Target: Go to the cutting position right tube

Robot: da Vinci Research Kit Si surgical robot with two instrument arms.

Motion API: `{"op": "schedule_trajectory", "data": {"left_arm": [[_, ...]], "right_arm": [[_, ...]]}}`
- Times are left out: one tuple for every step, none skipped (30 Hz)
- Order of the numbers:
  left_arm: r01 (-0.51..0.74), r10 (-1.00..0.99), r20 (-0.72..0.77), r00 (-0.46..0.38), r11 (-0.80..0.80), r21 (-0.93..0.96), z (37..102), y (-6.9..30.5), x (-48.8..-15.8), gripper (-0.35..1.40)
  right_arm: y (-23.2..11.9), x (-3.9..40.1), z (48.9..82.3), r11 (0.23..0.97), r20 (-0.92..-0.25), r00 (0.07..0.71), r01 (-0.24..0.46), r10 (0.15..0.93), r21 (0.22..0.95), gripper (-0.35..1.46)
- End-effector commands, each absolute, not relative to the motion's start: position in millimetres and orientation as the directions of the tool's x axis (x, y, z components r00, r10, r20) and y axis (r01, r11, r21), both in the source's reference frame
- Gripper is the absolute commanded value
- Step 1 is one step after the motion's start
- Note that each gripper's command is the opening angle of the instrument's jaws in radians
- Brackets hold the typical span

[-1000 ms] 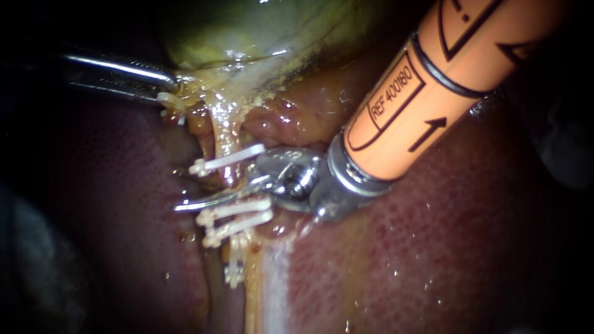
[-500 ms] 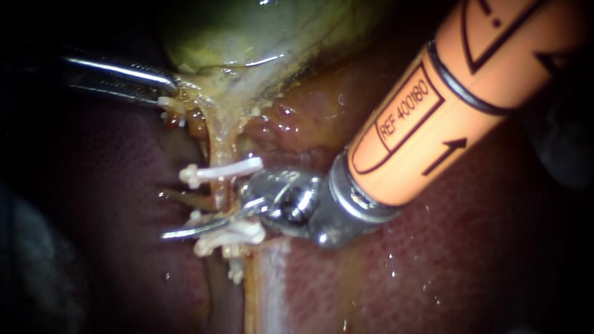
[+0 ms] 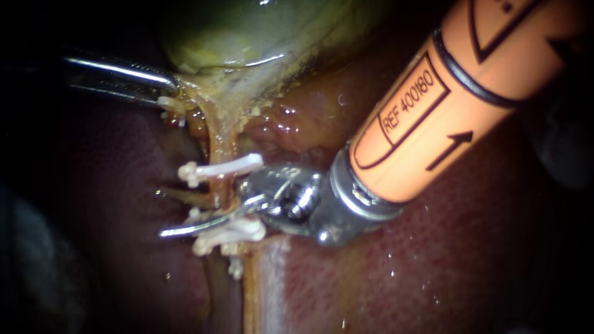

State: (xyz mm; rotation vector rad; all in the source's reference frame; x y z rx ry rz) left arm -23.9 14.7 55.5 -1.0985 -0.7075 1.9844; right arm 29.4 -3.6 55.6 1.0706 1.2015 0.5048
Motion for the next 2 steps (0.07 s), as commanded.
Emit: {"op": "schedule_trajectory", "data": {"left_arm": [[-0.342, 0.816, -0.458, -0.353, -0.568, -0.749, 55.5, 14.7, -23.9, -0.35], [-0.342, 0.816, -0.458, -0.353, -0.568, -0.749, 55.5, 14.7, -23.9, -0.35]], "right_arm": [[-3.6, 29.4, 55.6, 0.451, -0.496, 0.334, 0.207, 0.802, 0.868, 1.22], [-3.6, 29.4, 55.6, 0.451, -0.496, 0.334, 0.207, 0.802, 0.868, 1.22]]}}
